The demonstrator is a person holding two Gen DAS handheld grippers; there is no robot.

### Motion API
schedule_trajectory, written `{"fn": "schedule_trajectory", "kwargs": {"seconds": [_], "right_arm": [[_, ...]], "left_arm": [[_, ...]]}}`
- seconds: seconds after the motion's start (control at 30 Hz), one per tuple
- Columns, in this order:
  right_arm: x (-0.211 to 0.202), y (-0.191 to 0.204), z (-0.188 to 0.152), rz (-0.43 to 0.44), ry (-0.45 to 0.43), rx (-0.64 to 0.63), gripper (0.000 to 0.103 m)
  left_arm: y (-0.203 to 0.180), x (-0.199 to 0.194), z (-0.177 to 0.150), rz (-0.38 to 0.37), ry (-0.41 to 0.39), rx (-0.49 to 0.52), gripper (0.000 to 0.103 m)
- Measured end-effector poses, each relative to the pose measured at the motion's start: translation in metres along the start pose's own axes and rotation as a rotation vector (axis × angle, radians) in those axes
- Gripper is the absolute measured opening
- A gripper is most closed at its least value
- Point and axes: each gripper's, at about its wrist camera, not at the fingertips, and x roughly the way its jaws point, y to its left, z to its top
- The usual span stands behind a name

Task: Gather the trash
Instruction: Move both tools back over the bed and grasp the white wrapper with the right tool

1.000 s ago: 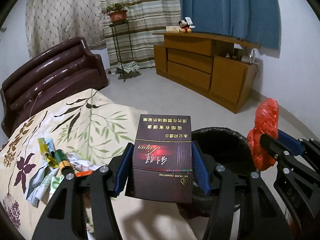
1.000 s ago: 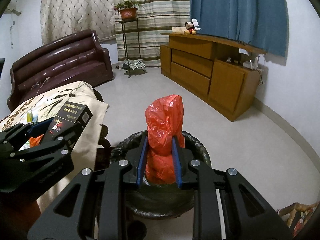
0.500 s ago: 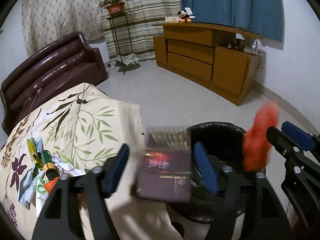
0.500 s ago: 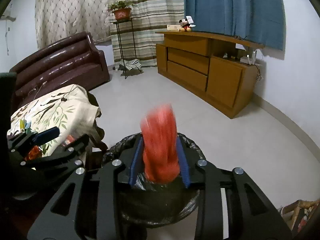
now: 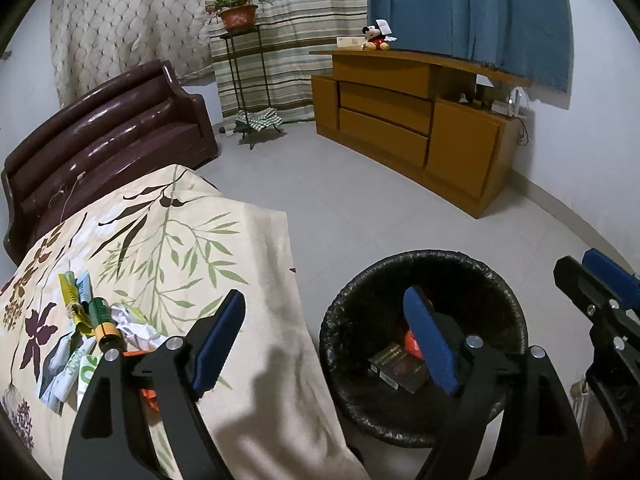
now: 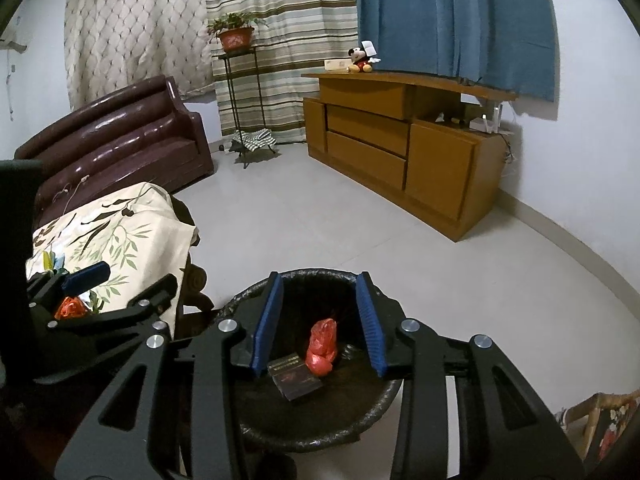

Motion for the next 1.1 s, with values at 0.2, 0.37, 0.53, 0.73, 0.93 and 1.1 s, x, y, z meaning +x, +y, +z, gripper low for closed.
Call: {"fn": "schedule_trajectory", "kwargs": {"seconds": [0.2, 0.37, 0.53, 0.73, 0.93, 1.1], "right_arm": [[-0.004, 0.008, -0.005, 0.018, 0.019, -0.004, 0.038], [-0.008, 0.029, -0.013, 0.067, 0.042, -0.024, 0.039], [-0.017, 0.059, -0.018, 0.13, 0.044, -0.061, 0.047], [-0.033, 0.101, -0.023, 0.204, 0.039, -0.128, 0.047], [-0.041, 0.139, -0.031, 0.268, 0.054, -0.192, 0.047], [-0.043, 0.171, -0.042, 0.308, 0.082, -0.247, 0.047]], "left_arm": [[0.014, -0.014, -0.005, 0.013, -0.007, 0.009, 0.079], [0.042, -0.029, -0.018, 0.048, 0.0, -0.002, 0.079], [0.08, -0.045, -0.03, 0.111, 0.011, -0.046, 0.079], [0.125, -0.068, -0.042, 0.188, 0.003, -0.097, 0.079], [0.172, -0.084, -0.064, 0.256, 0.017, -0.163, 0.079], [0.208, -0.093, -0.083, 0.314, 0.037, -0.211, 0.079]]}}
